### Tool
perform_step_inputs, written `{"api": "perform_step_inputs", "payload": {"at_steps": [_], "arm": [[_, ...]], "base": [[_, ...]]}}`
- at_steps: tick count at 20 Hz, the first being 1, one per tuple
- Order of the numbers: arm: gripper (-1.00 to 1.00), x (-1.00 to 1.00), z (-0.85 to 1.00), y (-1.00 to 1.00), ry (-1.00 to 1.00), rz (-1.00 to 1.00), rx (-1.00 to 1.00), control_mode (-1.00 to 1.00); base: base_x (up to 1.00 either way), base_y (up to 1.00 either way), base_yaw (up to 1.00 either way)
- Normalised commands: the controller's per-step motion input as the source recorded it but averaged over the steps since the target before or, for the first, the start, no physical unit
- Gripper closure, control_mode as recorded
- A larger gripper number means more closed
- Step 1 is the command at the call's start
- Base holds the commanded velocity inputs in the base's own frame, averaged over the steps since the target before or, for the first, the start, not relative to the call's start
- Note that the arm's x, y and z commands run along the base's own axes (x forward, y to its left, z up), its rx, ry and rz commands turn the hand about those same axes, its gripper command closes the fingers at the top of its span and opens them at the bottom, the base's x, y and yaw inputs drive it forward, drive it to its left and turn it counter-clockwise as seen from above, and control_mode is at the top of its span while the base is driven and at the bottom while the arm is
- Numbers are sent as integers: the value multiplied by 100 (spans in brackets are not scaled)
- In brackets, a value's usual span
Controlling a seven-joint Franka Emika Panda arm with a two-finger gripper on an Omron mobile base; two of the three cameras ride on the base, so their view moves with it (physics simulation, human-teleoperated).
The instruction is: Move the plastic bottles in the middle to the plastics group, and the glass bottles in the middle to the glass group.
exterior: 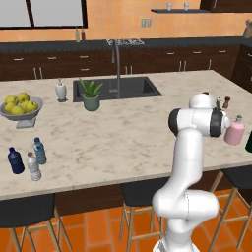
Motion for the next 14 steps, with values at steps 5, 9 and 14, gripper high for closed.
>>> {"api": "perform_step_inputs", "payload": {"at_steps": [5, 9, 14], "arm": [[100, 5, 0, -8, 2, -2, 0, -100], [100, -3, 0, 0, 0, 0, 0, -100], [-100, 0, 0, 0, 0, 0, 0, -100]], "base": [[0, 0, 0], [0, 0, 0], [0, 0, 0]]}}
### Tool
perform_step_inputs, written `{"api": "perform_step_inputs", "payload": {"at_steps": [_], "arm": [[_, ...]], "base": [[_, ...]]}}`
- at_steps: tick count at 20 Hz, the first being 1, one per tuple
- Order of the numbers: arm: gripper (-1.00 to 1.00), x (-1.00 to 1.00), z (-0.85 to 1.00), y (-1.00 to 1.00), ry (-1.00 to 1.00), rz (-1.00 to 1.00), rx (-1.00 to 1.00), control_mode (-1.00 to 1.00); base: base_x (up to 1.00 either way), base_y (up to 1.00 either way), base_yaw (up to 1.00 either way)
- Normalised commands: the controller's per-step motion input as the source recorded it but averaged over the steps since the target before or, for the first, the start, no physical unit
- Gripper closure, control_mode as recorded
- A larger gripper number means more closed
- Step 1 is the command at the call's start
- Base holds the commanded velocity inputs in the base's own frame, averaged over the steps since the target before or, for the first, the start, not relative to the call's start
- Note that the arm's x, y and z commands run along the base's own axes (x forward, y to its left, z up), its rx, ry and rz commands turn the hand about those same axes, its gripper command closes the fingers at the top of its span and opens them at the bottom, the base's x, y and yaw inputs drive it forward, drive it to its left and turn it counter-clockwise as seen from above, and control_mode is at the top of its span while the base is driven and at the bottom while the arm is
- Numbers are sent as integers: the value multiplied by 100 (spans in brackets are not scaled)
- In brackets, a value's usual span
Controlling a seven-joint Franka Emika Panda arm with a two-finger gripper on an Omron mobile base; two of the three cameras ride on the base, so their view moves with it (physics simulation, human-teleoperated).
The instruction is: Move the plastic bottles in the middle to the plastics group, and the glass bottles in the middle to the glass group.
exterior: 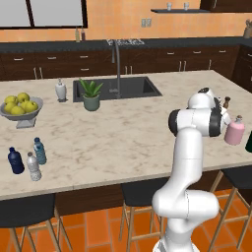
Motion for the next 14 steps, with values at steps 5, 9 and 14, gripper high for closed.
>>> {"api": "perform_step_inputs", "payload": {"at_steps": [5, 9, 14], "arm": [[-100, 0, 0, 0, 3, 0, 0, -100], [-100, 0, 0, 0, 4, 0, 0, -100], [-100, -6, 0, 0, 0, 0, 0, -100]], "base": [[0, 0, 0], [0, 0, 0], [0, 0, 0]]}}
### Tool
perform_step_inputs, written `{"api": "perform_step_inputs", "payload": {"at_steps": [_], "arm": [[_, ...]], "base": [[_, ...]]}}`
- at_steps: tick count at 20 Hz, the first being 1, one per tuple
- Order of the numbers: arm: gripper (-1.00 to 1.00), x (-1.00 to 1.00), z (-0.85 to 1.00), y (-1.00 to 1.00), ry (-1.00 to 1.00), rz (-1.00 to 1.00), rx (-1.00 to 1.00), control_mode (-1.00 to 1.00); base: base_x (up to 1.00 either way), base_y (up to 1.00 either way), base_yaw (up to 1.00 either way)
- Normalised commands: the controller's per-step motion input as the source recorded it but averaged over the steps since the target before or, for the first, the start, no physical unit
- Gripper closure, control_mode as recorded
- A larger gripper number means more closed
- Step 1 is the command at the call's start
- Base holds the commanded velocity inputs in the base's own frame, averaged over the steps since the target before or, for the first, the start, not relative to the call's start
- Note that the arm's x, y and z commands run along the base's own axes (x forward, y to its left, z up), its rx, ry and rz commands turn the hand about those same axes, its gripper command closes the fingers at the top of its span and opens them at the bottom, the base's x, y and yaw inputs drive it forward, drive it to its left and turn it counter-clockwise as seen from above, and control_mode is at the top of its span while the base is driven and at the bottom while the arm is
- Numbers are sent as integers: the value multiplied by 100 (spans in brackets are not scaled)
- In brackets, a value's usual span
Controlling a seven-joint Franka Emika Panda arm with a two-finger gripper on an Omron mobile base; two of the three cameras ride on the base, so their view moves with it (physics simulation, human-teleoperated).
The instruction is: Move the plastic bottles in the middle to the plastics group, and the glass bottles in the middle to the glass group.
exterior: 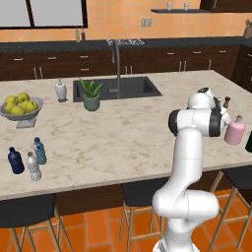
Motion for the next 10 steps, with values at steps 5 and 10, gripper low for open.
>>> {"api": "perform_step_inputs", "payload": {"at_steps": [5, 10], "arm": [[-100, -23, 8, 1, 0, 0, 0, -100], [-100, -19, 15, 3, 0, 0, 0, -100]], "base": [[0, 0, 0], [0, 0, 0]]}}
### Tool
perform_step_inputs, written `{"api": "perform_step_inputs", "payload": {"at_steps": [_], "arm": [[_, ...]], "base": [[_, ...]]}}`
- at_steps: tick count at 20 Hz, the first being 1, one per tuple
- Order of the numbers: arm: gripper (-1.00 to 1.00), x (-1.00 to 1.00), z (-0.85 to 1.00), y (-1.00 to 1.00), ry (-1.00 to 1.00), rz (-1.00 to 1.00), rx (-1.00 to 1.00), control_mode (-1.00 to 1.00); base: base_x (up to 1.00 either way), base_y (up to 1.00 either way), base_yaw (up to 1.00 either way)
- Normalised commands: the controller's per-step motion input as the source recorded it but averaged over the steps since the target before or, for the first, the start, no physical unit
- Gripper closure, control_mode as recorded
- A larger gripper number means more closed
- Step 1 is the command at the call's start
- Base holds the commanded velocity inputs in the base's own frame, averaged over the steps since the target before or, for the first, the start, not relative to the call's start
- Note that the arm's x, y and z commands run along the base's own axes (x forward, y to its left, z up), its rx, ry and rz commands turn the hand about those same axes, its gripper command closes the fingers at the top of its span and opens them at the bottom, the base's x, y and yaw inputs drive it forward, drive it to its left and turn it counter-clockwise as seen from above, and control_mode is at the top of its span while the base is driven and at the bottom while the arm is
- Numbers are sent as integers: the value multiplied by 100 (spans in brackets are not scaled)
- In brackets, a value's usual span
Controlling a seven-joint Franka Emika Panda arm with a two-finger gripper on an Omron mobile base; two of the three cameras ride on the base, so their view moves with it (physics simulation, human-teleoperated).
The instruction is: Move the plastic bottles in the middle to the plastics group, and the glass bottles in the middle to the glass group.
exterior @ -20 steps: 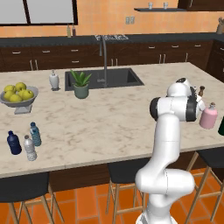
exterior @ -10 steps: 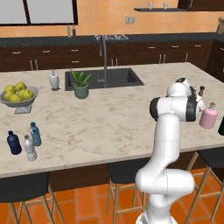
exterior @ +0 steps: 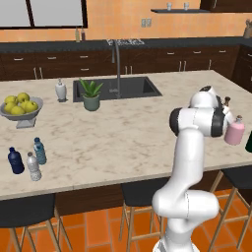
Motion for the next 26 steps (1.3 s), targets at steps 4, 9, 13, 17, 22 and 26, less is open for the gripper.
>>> {"api": "perform_step_inputs", "payload": {"at_steps": [4, 9, 13, 17, 22, 26], "arm": [[-100, -34, 21, 6, 0, 0, 0, -100], [-100, -24, 18, 18, -1, 0, 0, -100], [-100, -45, 27, 11, -3, 0, 3, -100], [-100, -70, 58, 37, -14, 4, 8, -100], [-100, -91, 33, 77, -11, 29, 3, -100], [-100, -69, 15, 100, 0, 54, 0, -100]], "base": [[0, 0, 0], [0, 0, 0], [0, 0, 0], [0, 0, 0], [0, 0, 0], [0, 0, 0]]}}
